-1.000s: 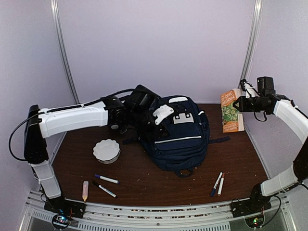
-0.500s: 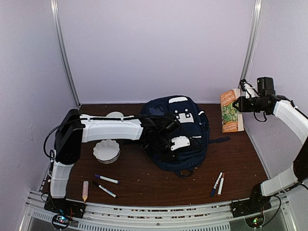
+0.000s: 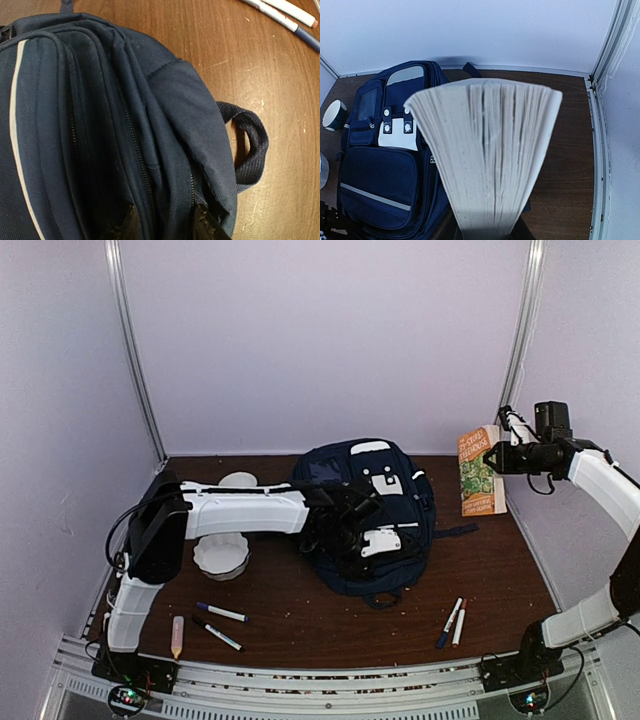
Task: Pack the student bag
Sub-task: Pick up the largest pocket of the bag.
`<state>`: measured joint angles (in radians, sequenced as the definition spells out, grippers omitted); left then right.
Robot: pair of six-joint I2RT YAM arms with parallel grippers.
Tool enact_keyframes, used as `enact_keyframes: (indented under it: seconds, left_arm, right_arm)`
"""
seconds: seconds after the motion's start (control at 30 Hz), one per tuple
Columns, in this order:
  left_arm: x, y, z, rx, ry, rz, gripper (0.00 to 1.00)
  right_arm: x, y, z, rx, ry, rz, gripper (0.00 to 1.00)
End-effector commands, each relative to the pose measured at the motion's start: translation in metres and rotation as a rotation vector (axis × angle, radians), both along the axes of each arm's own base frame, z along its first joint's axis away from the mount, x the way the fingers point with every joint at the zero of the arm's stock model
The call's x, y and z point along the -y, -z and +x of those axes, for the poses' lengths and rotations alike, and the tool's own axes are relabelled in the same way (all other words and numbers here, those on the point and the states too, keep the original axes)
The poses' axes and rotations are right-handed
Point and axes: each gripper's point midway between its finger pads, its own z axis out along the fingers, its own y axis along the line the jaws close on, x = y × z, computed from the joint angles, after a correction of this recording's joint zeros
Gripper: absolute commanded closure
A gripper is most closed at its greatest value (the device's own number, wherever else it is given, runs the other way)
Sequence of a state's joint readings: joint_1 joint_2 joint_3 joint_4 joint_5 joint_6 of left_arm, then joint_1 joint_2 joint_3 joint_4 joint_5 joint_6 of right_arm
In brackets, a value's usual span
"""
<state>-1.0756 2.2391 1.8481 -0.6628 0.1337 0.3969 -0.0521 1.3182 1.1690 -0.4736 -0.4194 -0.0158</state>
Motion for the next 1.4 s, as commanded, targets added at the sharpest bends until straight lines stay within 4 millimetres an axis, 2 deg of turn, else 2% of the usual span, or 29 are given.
enact_keyframes:
  seconds: [0.0,0.17,0.3,0.4,0.47,0.57,0.7,0.9,0.97,1.1,1.23,1.37]
  left_arm:
    - [0.004,0.0,-0.01,-0.022,0.063,0.008,0.6]
    - [0.003,0.004,-0.004,-0.005,0.05,0.032,0.61]
    - [-0.002,0.013,0.013,0.068,-0.004,0.089,0.67]
    - [-0.005,0.009,0.028,0.145,-0.044,0.097,0.82]
    - [-0.004,-0.001,0.036,0.196,-0.07,0.071,0.9]
    - [-0.002,-0.028,0.047,0.269,-0.122,-0.001,0.99]
    - [0.005,-0.072,0.06,0.356,-0.185,-0.13,1.0]
    - [0.011,-0.159,0.093,0.505,-0.342,-0.327,1.0]
    - [0.01,-0.184,0.106,0.54,-0.403,-0.392,1.0]
    - [0.001,-0.222,0.133,0.56,-0.509,-0.512,1.0]
    - [0.001,-0.247,0.151,0.543,-0.517,-0.626,1.0]
    - [0.003,-0.264,0.174,0.566,-0.543,-0.675,1.0]
  right_arm:
    - [-0.002,-0.032,0.005,0.114,-0.007,0.018,1.0]
    - [-0.001,-0.031,0.004,0.114,-0.007,0.015,1.0]
    - [0.0,-0.032,0.004,0.116,-0.002,0.013,1.0]
    - [0.0,-0.034,0.004,0.118,-0.003,0.014,1.0]
    - [0.001,-0.037,0.003,0.12,0.001,0.015,1.0]
    - [0.004,-0.046,0.0,0.125,0.008,0.025,1.0]
    - [0.004,-0.065,-0.009,0.125,0.001,0.045,1.0]
    - [-0.012,-0.085,-0.028,0.1,-0.061,0.117,1.0]
    - [-0.024,-0.084,-0.036,0.069,-0.111,0.188,1.0]
    - [-0.057,-0.076,-0.051,-0.035,-0.276,0.344,1.0]
    - [-0.078,-0.058,-0.067,-0.145,-0.358,0.514,1.0]
    - [-0.086,-0.048,-0.075,-0.166,-0.379,0.609,1.0]
